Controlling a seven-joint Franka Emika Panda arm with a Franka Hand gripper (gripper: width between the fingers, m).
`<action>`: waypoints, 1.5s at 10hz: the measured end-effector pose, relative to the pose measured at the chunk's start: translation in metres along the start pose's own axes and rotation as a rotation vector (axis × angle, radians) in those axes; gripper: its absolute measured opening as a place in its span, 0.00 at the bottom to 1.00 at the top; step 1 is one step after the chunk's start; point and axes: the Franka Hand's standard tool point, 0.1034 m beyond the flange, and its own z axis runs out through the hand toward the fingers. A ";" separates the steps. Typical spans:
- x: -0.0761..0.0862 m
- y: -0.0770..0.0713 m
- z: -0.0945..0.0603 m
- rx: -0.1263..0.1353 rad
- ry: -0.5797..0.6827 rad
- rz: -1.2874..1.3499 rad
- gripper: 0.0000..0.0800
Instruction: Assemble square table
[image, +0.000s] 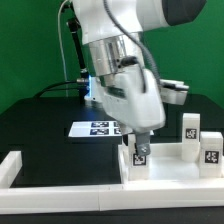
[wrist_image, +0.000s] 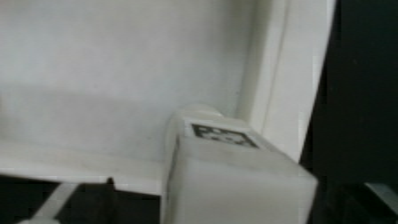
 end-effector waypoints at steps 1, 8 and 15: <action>0.001 0.000 0.000 0.001 0.000 -0.051 0.79; -0.004 -0.001 0.000 -0.056 0.021 -0.905 0.81; -0.002 0.002 0.001 -0.052 0.024 -0.536 0.37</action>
Offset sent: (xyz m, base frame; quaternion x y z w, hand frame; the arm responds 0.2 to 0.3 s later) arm -0.0062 0.0060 -0.0016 -0.0143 0.0089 -0.4189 0.9079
